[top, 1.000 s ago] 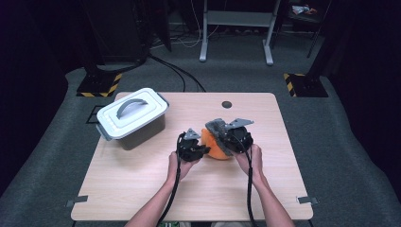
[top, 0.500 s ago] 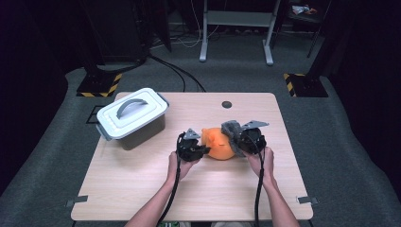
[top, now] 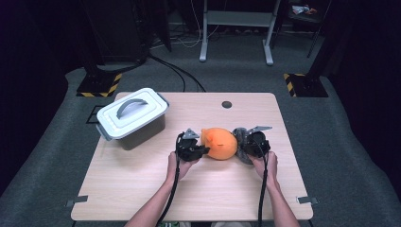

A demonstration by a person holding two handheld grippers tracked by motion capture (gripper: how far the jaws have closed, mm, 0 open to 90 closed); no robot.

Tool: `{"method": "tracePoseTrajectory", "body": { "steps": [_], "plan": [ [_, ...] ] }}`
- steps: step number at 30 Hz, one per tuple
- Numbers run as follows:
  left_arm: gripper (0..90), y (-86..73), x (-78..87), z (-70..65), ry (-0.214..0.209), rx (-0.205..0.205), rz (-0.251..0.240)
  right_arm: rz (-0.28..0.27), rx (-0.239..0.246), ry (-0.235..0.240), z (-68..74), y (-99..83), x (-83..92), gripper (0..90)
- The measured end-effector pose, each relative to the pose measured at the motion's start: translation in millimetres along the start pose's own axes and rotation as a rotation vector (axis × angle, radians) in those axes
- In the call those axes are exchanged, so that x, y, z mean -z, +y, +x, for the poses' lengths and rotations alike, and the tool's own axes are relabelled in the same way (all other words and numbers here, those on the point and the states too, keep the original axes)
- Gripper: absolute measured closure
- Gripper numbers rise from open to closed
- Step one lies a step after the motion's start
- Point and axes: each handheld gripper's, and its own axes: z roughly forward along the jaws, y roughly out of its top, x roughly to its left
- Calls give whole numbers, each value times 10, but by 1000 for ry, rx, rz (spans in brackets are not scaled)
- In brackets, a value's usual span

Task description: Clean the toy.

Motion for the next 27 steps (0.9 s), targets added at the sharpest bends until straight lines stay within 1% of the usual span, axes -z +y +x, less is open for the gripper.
{"method": "tracePoseTrajectory", "body": {
  "steps": [1, 2, 3, 4, 5, 7, 8, 10, 11, 12, 15, 16, 17, 18, 21, 23, 24, 25, 26, 27],
  "plan": [
    [815, -2, 0, 4, -1, 0, 1, 14, -2, -4, -1, -13, -27, 768],
    [815, -3, 3, 11, 1, -6, 2, 28, -14, 7, 1, -25, -57, 767],
    [815, -7, 0, 8, 3, 3, -1, 36, -21, 14, -6, -37, -89, 767],
    [815, -7, 2, 9, 5, 3, 1, 46, -27, 11, -4, -45, -114, 767],
    [814, -7, 3, 7, 6, 3, -1, 47, -23, 18, -8, -48, -130, 767],
    [814, -6, 5, 8, 6, -3, 1, 52, -19, 12, -12, -39, -133, 767],
    [814, -6, 6, 6, 6, 2, 1, 59, -19, 13, -13, -28, -116, 767],
    [814, -5, 8, 16, 8, -8, -2, 63, -17, -8, -12, -6, -57, 767],
    [813, -7, 9, 17, 9, -5, -2, 51, -14, -4, -23, 8, -13, 767],
    [812, -6, 9, 20, 7, -7, 1, 36, -21, -11, -24, 25, 43, 768],
    [809, -4, 13, 19, 8, -14, 3, -24, -3, -22, -9, 111, 242, 768],
    [808, -2, 14, 20, 6, -16, 6, -36, -3, -19, 15, 148, 311, 768],
    [807, -2, 14, 19, 8, -15, 5, -60, 11, -15, 34, 188, 372, 768],
    [807, -3, 14, 21, 6, -15, 4, -80, 16, -10, 65, 226, 431, 768],
    [806, -3, 14, 22, 6, -16, 4, -124, 45, 14, 154, 333, 560, 768],
    [804, -4, 11, 22, 10, -15, 1, -134, 56, 33, 228, 390, 579, 768],
    [803, -5, 11, 25, 8, -15, 0, -130, 65, 44, 262, 410, 562, 767],
    [802, -5, 10, 26, 8, -15, -1, -121, 70, 50, 303, 425, 528, 767],
    [799, -7, 7, 19, 6, -3, -3, -110, 76, 58, 337, 433, 480, 768],
    [796, -8, 6, 22, 4, -5, -3, -97, 101, 69, 351, 433, 423, 768]
  ]
}}
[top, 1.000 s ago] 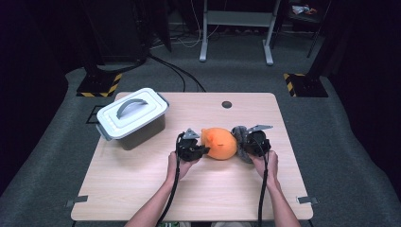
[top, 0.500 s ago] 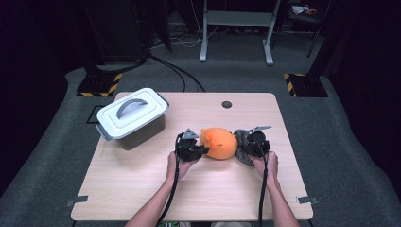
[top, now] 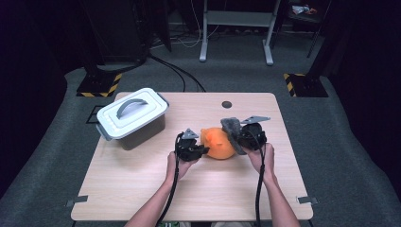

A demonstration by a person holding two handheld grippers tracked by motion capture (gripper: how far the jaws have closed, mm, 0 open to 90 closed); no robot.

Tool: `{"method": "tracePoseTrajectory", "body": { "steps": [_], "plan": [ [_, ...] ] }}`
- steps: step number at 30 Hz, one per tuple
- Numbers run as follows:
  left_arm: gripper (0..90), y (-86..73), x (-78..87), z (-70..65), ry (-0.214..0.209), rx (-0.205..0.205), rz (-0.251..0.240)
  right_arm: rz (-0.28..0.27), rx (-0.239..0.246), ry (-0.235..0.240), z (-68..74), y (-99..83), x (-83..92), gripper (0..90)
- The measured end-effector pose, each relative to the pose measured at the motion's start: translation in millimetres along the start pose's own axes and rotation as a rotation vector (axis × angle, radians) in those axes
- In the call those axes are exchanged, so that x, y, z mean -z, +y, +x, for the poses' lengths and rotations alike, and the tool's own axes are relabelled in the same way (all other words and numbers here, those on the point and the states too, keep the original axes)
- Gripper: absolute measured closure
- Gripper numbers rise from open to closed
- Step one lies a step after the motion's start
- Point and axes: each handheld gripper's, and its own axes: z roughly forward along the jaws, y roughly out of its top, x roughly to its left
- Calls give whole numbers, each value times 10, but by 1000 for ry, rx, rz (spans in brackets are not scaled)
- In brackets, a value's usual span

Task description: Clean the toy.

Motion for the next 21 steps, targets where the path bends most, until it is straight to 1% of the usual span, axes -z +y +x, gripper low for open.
{"method": "tracePoseTrajectory", "body": {
  "steps": [1, 2, 3, 5, 6, 7, 9, 10, 11, 12, 13, 14, 15, 16, 19, 21],
  "plan": [
    [791, -1, -2, 3, -1, 0, -3, 19, -18, -6, 40, -1, -52, 768],
    [784, -1, -2, 4, 0, 0, -5, 20, -14, -7, 41, -11, -95, 769],
    [772, -3, -4, 7, -2, -2, -7, 24, -33, -1, 40, -17, -123, 769],
    [733, -11, -1, 17, 2, -13, -16, 17, -34, -8, 21, -8, -148, 770],
    [713, -18, -3, 11, -5, -5, -20, 21, -43, -15, 25, 0, -153, 769],
    [677, -25, -2, 4, 8, -8, -23, 27, -39, -20, 24, 9, -157, 770],
    [623, -44, -4, 9, -3, -16, -19, 35, -38, -25, 26, 27, -165, 769],
    [591, -52, -10, 13, 9, -24, -15, 32, -30, -32, 22, 35, -176, 770],
    [560, -59, -19, 11, 8, -28, -3, 37, -34, -40, 28, 44, -185, 770],
    [538, -72, -26, -2, 13, -25, -4, 34, -25, -37, 16, 53, -193, 770],
    [522, -75, -31, 1, 26, -49, 5, 34, -24, -41, 14, 62, -201, 770],
    [499, -79, -44, -9, 40, -54, 16, 40, -25, -49, 15, 70, -208, 769],
    [480, -83, -52, -11, 52, -64, 17, 39, -28, -47, 7, 78, -212, 769],
    [466, -84, -61, -14, 58, -65, 17, 39, -32, -43, 0, 83, -217, 769],
    [448, -76, -100, -43, 92, -98, 20, 37, -34, -41, -12, 92, -229, 769],
    [453, -67, -130, -75, 118, -138, 29, 41, -49, -35, -15, 91, -228, 769]
  ]
}}
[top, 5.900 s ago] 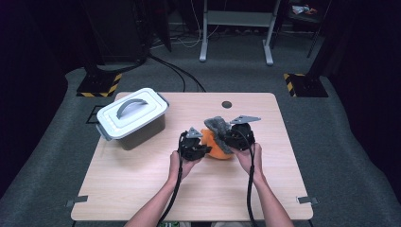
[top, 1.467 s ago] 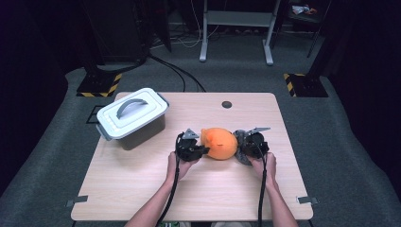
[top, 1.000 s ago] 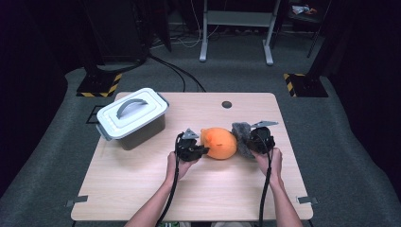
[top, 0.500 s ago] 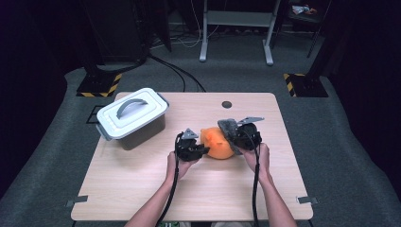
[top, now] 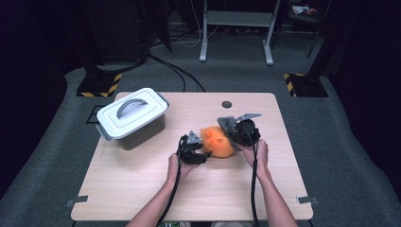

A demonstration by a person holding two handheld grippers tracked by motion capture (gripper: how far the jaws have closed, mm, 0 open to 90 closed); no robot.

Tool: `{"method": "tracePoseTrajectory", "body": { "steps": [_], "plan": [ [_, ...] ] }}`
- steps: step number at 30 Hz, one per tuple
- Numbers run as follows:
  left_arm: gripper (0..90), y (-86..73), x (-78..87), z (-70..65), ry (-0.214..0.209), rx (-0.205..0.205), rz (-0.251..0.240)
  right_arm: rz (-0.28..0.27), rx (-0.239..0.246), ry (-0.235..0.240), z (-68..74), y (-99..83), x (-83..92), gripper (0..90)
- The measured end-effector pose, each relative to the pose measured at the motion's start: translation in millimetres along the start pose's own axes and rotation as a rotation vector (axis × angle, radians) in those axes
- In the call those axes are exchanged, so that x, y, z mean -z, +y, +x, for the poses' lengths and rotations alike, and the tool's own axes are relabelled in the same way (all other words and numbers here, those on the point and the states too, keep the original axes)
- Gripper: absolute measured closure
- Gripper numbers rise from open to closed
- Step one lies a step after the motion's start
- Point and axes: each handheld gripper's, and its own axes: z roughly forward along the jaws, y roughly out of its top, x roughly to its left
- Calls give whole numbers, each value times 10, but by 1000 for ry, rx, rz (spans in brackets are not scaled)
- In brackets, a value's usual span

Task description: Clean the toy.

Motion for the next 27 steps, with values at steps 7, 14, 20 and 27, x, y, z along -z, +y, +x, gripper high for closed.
{"method": "tracePoseTrajectory", "body": {
  "steps": [7, 14, 20, 27],
  "plan": [
    [688, 19, -43, -26, 31, -40, 5, -26, -21, 18, -23, -37, 13, 768],
    [814, 41, -19, -16, 4, -2, -3, -72, -28, 44, -89, -95, 124, 767],
    [821, 67, 33, 39, -78, 94, -21, -107, -40, 60, -80, -85, 282, 767],
    [823, 146, 118, 21, -108, 127, -29, -141, -14, 107, 78, 7, 428, 767]
  ]
}}
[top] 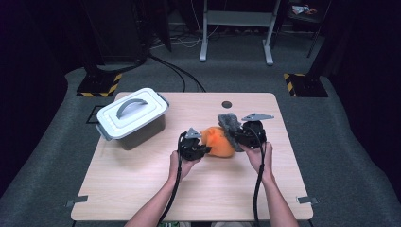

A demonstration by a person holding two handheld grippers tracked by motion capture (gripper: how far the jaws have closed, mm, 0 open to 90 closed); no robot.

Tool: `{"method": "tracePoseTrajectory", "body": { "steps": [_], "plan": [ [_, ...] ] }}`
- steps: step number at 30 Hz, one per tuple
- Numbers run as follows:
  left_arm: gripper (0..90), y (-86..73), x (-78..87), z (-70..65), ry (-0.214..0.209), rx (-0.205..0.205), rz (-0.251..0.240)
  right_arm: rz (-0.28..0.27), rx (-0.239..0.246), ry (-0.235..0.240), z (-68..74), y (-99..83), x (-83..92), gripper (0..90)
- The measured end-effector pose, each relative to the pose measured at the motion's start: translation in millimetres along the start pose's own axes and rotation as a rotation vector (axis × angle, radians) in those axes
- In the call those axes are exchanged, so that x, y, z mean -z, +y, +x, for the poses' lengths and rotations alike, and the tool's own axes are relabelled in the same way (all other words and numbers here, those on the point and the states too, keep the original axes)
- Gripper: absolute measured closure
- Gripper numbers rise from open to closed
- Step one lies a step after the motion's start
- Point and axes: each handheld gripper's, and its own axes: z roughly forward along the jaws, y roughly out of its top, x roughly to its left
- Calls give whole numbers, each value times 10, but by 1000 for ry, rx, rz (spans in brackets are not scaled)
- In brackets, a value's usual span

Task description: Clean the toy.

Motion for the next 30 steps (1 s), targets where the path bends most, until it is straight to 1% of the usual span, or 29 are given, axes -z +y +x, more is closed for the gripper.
{"method": "tracePoseTrajectory", "body": {
  "steps": [1, 2, 3, 4, 5, 6, 7, 9, 10, 11, 12, 13, 14, 15, 16, 17, 18, 19, 20, 21, 23, 26, 30],
  "plan": [
    [824, 10, 13, -9, -12, 11, 0, -6, 4, 4, 29, 13, 7, 767],
    [823, 10, 13, -9, -12, 11, 0, -8, 12, 10, 54, 27, 14, 767],
    [823, 29, 37, -32, -7, -4, 2, -10, 9, 21, 79, 38, 17, 767],
    [824, 31, 40, -48, -9, 6, 1, -15, 13, 28, 101, 47, 17, 767],
    [823, 36, 44, -50, -3, -12, 1, -15, 17, 29, 125, 54, 12, 767],
    [823, 35, 44, -64, -8, -1, 0, -16, 24, 36, 140, 60, 0, 767],
    [823, 35, 42, -69, -13, 7, -1, -17, 19, 48, 154, 60, -15, 767],
    [824, 39, 33, -78, -3, -20, -9, -6, 26, 45, 181, 57, -72, 766],
    [824, 41, 26, -94, -3, -21, -2, -1, 29, 48, 189, 53, -106, 766],
    [824, 43, 13, -111, 9, -34, -3, 9, 41, 30, 209, 49, -144, 766],
    [824, 49, 5, -119, 21, -56, 6, 17, 61, 12, 226, 46, -185, 766],
    [823, 50, -7, -129, 29, -59, 4, 23, 60, 14, 239, 40, -216, 766],
    [823, 49, -11, -129, 28, -57, 7, 29, 82, -5, 254, 39, -246, 767],
    [823, 51, -16, -120, 31, -60, 14, 40, 105, -39, 281, 36, -271, 767],
    [823, 43, -26, -108, 32, -58, 15, 40, 107, -43, 289, 32, -291, 767],
    [824, 35, -27, -86, 18, -38, 15, 46, 110, -41, 288, 30, -298, 768],
    [824, 25, -28, -73, 11, -12, 15, 44, 116, -49, 284, 25, -301, 768],
    [824, 20, -28, -61, 7, -3, 17, 44, 109, -41, 275, 22, -303, 768],
    [824, 18, -27, -51, 9, -4, 19, 42, 103, -36, 262, 17, -306, 769],
    [824, 18, -29, -45, 14, -2, 14, 42, 100, -40, 251, 11, -308, 769],
    [824, 20, -32, -40, 17, -8, 14, 40, 85, -32, 218, 1, -302, 769],
    [824, 22, -36, -40, 18, -14, 14, 42, 77, -29, 183, -11, -282, 769],
    [824, 25, -40, -42, 25, -15, 10, 43, 63, -39, 138, -34, -244, 768]
  ]
}}
